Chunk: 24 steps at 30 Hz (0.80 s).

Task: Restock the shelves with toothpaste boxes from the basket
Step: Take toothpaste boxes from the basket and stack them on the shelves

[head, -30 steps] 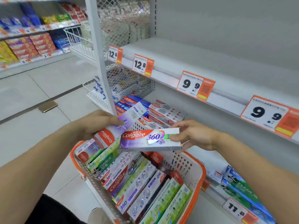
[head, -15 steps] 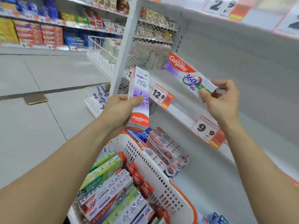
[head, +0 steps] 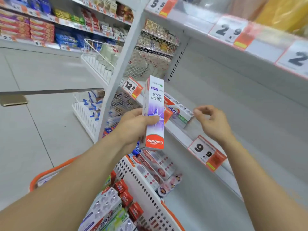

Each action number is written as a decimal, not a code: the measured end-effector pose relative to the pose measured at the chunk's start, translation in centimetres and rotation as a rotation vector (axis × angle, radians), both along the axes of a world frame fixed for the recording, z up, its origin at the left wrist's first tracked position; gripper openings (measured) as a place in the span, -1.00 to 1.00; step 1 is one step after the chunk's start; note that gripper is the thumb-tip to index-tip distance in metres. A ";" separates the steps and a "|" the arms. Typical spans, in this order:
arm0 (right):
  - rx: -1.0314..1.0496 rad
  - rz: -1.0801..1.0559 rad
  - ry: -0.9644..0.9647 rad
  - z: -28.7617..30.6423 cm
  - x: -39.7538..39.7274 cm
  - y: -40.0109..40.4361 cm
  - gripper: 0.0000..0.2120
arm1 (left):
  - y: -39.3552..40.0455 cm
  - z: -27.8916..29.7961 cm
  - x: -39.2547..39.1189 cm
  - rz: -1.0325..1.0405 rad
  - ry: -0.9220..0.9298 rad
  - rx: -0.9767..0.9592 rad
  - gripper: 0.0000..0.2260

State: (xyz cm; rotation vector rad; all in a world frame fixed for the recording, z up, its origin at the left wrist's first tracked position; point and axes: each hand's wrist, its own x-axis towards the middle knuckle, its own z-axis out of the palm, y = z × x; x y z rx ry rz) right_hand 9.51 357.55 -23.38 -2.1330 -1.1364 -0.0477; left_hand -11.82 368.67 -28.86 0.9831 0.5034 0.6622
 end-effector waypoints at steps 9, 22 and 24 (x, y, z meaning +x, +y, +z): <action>0.276 0.179 0.676 0.4 -5.1 -10.7 -0.27 | -5.2 0.7 1.1 -0.771 0.126 0.385 -0.52; 0.571 -0.027 0.830 -1.1 -1.2 -28.2 -0.76 | -13.8 -0.5 5.8 -0.835 0.356 0.116 -0.40; 0.562 -0.023 0.847 -1.2 -1.0 -29.9 -0.75 | -16.1 -0.8 6.9 -0.701 0.289 0.043 -0.50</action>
